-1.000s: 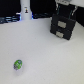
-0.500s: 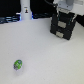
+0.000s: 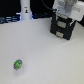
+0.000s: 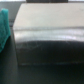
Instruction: Open the kcup holder, insert the kcup into the holder, and close the kcup holder
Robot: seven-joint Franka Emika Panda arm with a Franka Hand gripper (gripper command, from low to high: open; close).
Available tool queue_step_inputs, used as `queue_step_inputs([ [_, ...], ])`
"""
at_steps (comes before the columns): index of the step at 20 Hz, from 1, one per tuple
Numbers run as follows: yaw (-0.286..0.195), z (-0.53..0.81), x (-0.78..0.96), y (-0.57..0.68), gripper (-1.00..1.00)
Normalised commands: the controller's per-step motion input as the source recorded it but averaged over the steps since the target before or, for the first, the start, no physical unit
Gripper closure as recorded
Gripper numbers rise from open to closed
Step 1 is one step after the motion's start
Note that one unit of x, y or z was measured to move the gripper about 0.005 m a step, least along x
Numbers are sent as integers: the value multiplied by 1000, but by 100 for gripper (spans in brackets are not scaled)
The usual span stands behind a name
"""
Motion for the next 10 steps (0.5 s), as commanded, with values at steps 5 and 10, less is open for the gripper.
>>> queue_step_inputs([
  [5,-12,-5,28,-21,100],
  [10,-14,30,188,-64,100],
])
